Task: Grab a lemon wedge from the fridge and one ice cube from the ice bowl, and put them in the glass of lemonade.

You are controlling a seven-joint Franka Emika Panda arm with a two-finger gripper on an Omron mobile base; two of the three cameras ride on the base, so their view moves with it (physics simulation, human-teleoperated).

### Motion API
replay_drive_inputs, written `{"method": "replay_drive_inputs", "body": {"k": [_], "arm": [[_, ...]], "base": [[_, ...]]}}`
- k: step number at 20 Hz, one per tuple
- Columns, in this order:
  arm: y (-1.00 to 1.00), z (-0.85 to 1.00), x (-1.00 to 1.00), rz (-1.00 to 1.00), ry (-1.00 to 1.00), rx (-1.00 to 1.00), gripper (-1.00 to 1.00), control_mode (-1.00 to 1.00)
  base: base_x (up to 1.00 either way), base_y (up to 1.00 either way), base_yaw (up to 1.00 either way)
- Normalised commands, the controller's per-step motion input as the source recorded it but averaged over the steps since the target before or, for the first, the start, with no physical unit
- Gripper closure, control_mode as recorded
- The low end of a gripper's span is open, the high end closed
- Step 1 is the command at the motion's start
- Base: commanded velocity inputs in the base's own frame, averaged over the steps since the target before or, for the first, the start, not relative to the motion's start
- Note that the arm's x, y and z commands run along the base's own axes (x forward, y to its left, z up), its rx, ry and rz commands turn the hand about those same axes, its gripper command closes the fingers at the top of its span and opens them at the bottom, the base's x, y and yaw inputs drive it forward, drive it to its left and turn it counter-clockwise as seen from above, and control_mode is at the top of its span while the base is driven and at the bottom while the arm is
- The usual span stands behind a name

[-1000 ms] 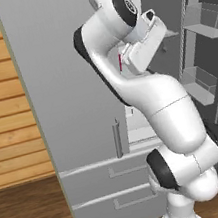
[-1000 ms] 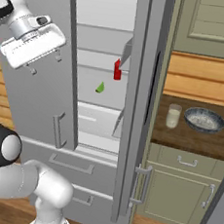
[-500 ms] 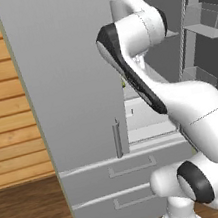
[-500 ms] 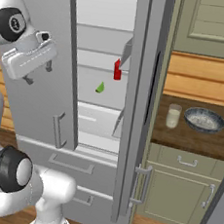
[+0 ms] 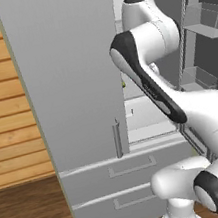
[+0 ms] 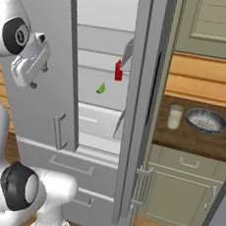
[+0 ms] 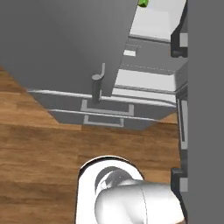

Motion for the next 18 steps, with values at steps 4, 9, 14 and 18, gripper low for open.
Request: {"method": "replay_drive_inputs", "body": {"k": [4,9,14,18], "arm": [[0.03,-0.59,-0.02,0.06,-0.22,-0.01,-1.0,-1.0],[0.15,-0.03,0.01,0.48,0.31,-0.27,-1.0,-1.0],[0.3,0.06,-0.05,0.63,0.45,-0.39,-1.0,-1.0],[0.13,0.0,-0.18,0.48,0.42,-0.39,-1.0,-1.0]], "base": [[0.0,0.0,0.0],[0.0,0.0,0.0],[0.0,0.0,0.0],[0.0,0.0,0.0]]}}
